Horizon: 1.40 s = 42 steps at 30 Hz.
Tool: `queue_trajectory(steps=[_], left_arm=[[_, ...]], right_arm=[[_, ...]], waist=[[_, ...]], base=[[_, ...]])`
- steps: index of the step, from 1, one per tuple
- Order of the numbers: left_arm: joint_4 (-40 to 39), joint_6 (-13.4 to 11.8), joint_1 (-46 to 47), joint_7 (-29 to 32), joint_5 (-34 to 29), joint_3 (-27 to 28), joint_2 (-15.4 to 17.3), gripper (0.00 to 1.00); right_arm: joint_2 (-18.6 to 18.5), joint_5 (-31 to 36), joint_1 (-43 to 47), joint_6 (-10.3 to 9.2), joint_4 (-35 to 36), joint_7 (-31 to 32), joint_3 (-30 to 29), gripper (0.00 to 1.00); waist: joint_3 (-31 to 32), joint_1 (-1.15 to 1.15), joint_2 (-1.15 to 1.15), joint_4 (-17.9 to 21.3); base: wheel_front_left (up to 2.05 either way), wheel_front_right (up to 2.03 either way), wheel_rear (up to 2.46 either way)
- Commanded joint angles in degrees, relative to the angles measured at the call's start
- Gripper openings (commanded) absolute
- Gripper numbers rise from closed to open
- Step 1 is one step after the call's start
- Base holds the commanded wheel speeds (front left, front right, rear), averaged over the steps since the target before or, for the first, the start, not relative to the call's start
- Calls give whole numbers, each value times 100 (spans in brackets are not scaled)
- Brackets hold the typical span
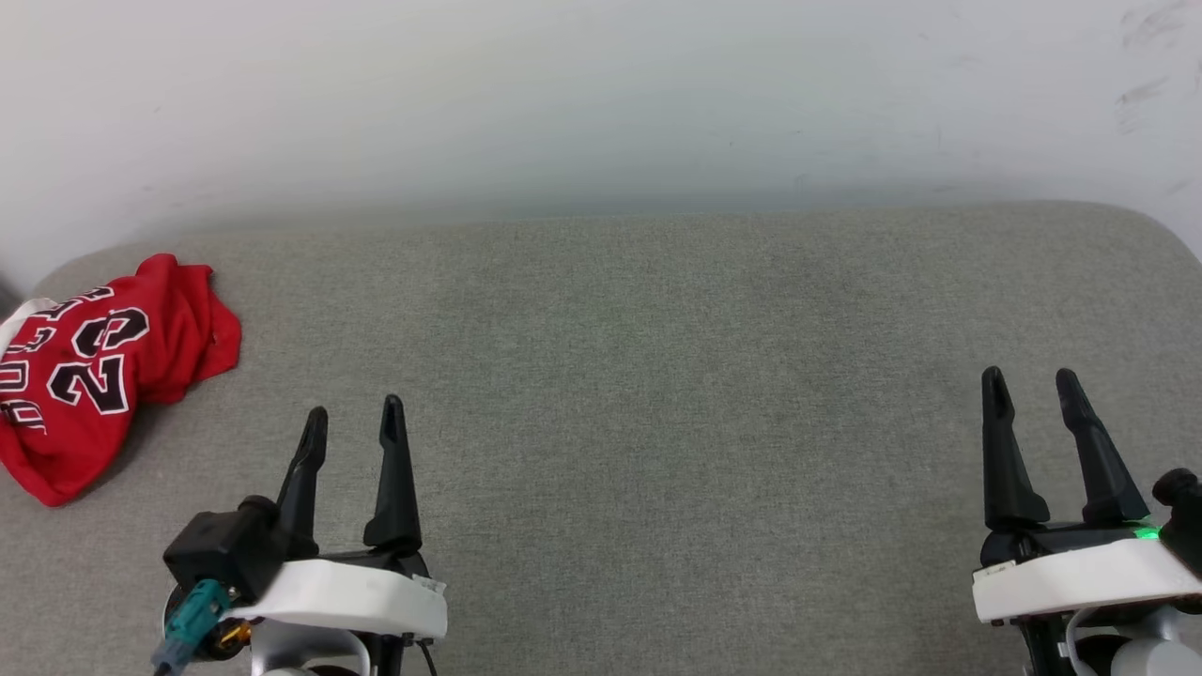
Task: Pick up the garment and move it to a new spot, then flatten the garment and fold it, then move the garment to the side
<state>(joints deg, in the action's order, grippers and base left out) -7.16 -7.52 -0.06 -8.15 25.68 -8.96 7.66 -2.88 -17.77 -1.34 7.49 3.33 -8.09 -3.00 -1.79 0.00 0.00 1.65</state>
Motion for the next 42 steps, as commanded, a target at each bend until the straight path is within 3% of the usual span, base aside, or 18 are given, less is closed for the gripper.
queue_trajectory(steps=[1, 11, 24, 28, 36, 37, 42], left_arm=[[-100, -132, 50, -52, -158, -130, 113, 100], [-10, -945, 151, -195, -615, -962, 583, 100], [331, -1194, 276, -368, -1112, -1600, 807, 100], [273, -1012, 180, -415, -976, -1485, 702, 100], [269, -298, -78, -507, -1029, -779, 291, 100], [269, -298, -78, -507, -1029, -779, 291, 100], [429, 292, -262, -564, -1089, -293, -76, 100]], right_arm=[[-3, 204, -7, 0, 100, -57, 26, 100], [-2, 929, 62, 0, 46, -200, 56, 100], [-1, 1705, 93, 0, -40, -369, 122, 100], [-1, 1592, 126, 0, -81, -415, 147, 100], [0, 1320, 164, -1, -151, -519, 121, 100], [0, 1320, 164, -1, -151, -519, 121, 100], [1, 1184, 206, -1, -259, -569, 72, 100]], waist=[[-3, 0, 0, 4], [-38, 0, 0, 36], [-81, 0, 0, 61], [-90, 0, 0, 58], [-133, 0, 0, 63], [-133, 0, 0, 63], [-125, 0, 0, 82]], base=[[0, 0, 0], [0, 0, 0], [0, 0, 0], [0, 0, 0], [0, 0, 0], [0, 0, 0], [0, 0, 0]])
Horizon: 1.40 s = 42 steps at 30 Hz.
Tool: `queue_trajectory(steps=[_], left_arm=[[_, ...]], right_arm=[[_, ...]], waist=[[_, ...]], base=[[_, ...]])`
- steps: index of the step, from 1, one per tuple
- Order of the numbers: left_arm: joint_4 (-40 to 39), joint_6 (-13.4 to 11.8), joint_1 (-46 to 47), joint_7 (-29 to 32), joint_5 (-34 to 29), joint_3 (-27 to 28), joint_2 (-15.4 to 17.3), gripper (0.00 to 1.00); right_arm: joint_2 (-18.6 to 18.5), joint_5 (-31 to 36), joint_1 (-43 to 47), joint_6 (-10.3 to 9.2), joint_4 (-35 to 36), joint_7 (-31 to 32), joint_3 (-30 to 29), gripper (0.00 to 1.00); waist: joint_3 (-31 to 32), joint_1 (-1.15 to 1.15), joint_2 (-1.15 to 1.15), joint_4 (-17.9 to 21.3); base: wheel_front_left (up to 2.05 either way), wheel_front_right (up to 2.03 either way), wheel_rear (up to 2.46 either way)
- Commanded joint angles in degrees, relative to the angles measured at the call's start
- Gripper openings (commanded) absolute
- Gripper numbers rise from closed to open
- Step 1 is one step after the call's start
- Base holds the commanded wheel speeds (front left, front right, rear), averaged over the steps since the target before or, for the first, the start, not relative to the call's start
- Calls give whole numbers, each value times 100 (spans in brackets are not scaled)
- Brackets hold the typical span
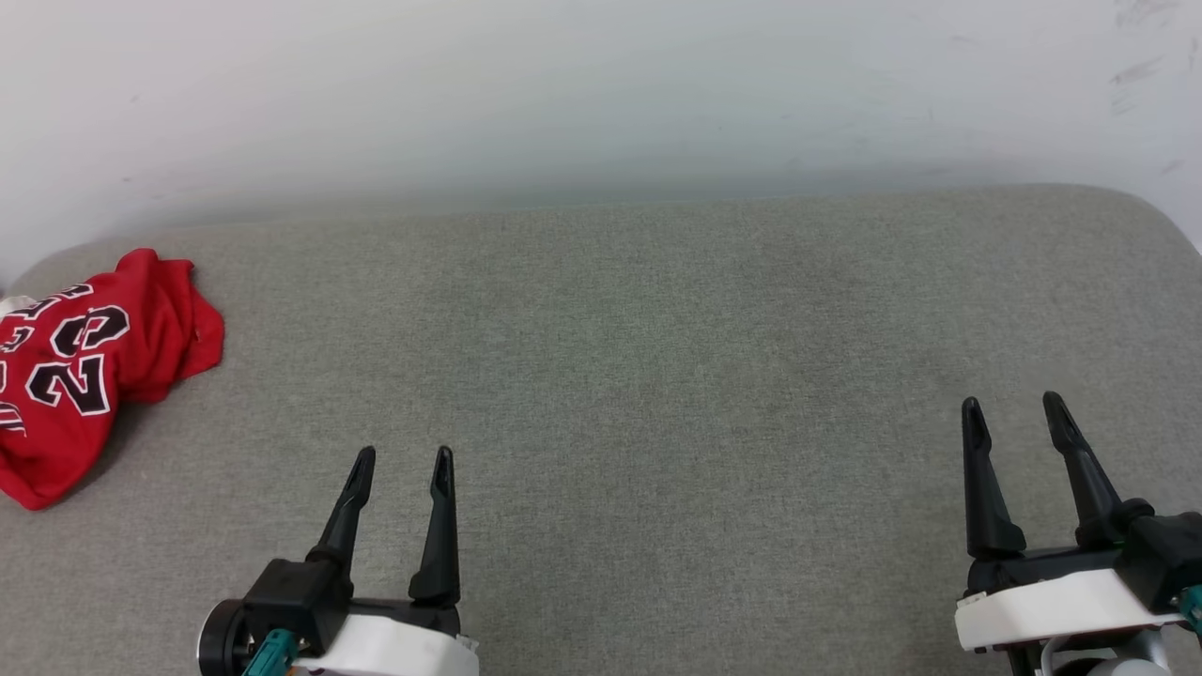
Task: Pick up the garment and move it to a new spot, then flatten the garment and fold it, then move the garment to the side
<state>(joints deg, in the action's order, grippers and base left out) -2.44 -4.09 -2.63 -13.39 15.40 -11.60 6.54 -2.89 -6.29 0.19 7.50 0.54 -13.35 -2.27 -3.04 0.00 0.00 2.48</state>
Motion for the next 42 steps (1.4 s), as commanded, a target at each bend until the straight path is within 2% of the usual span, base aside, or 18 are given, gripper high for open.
queue_trajectory(steps=[1, 4, 7, 15, 32, 42], left_arm=[[1, 76, -39, -55, -106, 55, -14, 100], [131, 417, -100, -80, -257, 249, -150, 100], [237, 647, -142, -111, -445, 405, -248, 100], [354, 913, -170, -193, -887, 578, -349, 100], [493, 907, -128, -184, -691, 555, -367, 100], [614, 947, -176, -184, -674, 600, -366, 100]], right_arm=[[2, 41, 55, -2, 3, -58, -5, 100], [2, 111, 64, -2, -41, -80, -39, 100], [2, 173, 71, -2, -57, -115, -48, 100], [3, 486, 117, -2, -65, -192, 20, 100], [3, 379, 135, -2, -105, -186, 57, 100], [3, 362, 199, -2, -156, -186, 148, 100]], waist=[[4, 0, 0, 6], [4, 0, 0, 20], [6, 0, 0, 31], [7, 0, 0, 49], [5, 0, 0, -123], [51, 0, 0, -513]], base=[[0, 0, 0], [0, 0, 0], [0, 0, 0], [0, 0, 0], [0, 0, 0], [0, 0, 0]])
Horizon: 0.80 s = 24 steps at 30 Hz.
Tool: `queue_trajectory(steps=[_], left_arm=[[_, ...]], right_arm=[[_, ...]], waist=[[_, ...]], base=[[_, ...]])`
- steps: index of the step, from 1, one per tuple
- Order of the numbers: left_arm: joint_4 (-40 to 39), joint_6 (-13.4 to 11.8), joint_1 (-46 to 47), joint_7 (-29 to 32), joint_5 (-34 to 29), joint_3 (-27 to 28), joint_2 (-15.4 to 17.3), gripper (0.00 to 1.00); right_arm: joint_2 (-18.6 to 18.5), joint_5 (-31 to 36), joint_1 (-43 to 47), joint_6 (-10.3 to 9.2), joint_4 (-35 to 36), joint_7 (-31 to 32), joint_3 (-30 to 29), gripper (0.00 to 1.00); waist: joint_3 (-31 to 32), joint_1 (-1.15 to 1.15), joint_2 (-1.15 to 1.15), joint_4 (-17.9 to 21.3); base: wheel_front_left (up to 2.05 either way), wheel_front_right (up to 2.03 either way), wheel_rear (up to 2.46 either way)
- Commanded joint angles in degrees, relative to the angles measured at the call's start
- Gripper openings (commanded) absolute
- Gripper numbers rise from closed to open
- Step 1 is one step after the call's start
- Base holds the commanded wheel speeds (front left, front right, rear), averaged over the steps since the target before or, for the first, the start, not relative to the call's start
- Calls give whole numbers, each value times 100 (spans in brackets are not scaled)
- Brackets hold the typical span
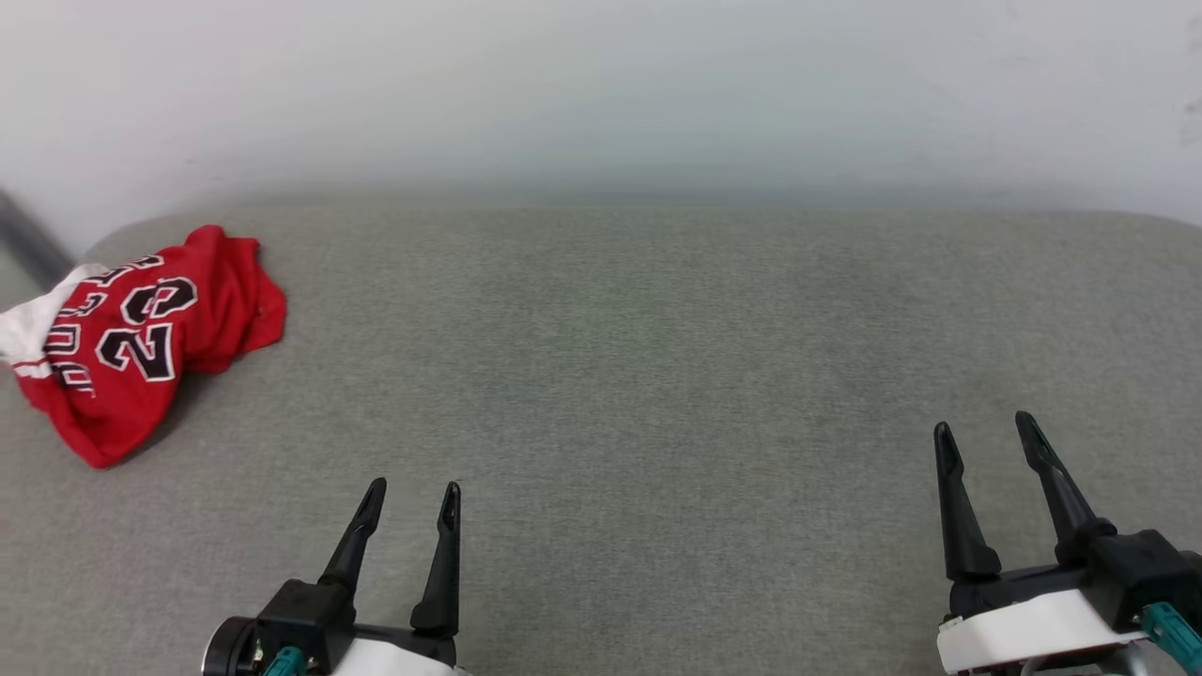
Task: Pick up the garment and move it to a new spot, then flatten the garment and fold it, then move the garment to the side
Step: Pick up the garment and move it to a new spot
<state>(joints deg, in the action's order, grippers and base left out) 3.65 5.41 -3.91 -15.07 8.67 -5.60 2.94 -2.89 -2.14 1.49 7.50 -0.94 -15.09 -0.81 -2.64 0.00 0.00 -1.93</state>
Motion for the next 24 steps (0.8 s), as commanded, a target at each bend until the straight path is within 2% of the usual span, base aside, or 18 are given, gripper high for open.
queue_trajectory(steps=[1, 18, 24], left_arm=[[15, 3, -67, -16, -8, 16, -7, 100], [-25, 45, -259, -16, -149, 101, -6, 100], [-68, 39, -310, -16, -165, 134, -7, 100]], right_arm=[[3, -59, 82, -2, -11, -12, 12, 100], [4, -134, 197, -2, -135, -12, 341, 100], [4, -156, 174, -2, -163, -12, 446, 100]], waist=[[19, 0, 0, -137], [189, 0, 0, -1704], [199, 0, 0, -2137]], base=[[0, 0, 0], [0, 0, 0], [0, 0, 0]])
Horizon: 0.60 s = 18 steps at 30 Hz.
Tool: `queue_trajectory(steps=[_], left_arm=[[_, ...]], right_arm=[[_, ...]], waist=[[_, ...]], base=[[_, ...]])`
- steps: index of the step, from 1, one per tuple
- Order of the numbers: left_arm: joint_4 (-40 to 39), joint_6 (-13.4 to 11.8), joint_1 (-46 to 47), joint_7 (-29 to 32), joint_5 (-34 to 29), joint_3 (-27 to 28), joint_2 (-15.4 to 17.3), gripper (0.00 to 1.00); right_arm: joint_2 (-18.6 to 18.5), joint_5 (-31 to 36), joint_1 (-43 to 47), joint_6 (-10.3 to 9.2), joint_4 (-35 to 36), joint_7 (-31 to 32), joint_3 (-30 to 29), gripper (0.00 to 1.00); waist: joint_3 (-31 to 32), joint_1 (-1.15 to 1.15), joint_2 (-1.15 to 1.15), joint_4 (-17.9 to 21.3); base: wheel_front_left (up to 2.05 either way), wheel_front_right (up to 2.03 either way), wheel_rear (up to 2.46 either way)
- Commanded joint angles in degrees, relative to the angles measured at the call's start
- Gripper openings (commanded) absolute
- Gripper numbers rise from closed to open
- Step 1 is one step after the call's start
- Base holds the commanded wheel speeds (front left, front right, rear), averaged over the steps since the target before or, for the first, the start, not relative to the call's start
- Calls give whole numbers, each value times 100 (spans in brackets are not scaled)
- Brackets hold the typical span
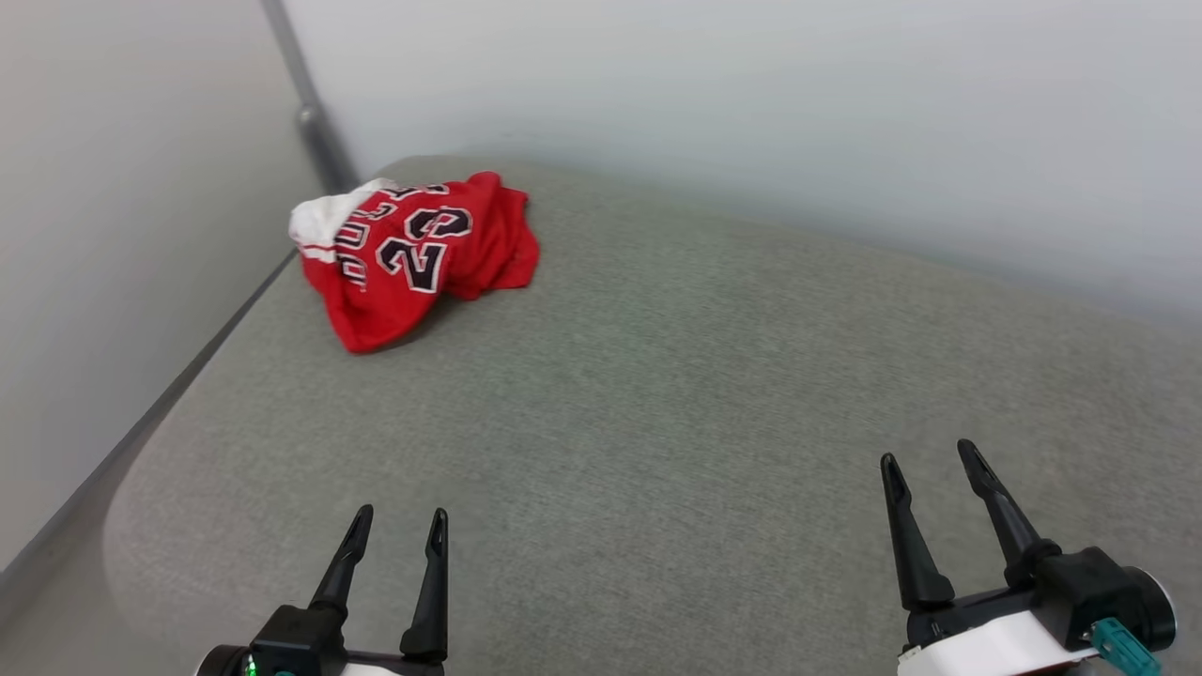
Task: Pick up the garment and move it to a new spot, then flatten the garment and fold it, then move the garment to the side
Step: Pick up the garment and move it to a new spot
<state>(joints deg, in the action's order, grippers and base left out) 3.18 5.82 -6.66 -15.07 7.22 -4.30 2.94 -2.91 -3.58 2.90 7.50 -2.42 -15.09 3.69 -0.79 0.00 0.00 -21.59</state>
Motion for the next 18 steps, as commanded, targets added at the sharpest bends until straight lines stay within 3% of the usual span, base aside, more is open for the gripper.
queue_trajectory(steps=[1, 8, 18], left_arm=[[-26, -2, -43, -16, -31, 4, -7, 100], [-106, -21, -85, -16, -96, 60, -7, 100], [-93, -31, -96, -16, -115, 68, -7, 100]], right_arm=[[6, -14, 30, -2, -22, -12, 9, 100], [5, -59, 63, -2, -59, -12, 108, 100], [5, -97, 39, -2, -82, -12, 146, 100]], waist=[[15, 0, 0, -229], [43, 0, 0, -533], [74, 0, 0, -668]], base=[[0, 0, 0], [0, 0, 0], [0, 0, 0]])
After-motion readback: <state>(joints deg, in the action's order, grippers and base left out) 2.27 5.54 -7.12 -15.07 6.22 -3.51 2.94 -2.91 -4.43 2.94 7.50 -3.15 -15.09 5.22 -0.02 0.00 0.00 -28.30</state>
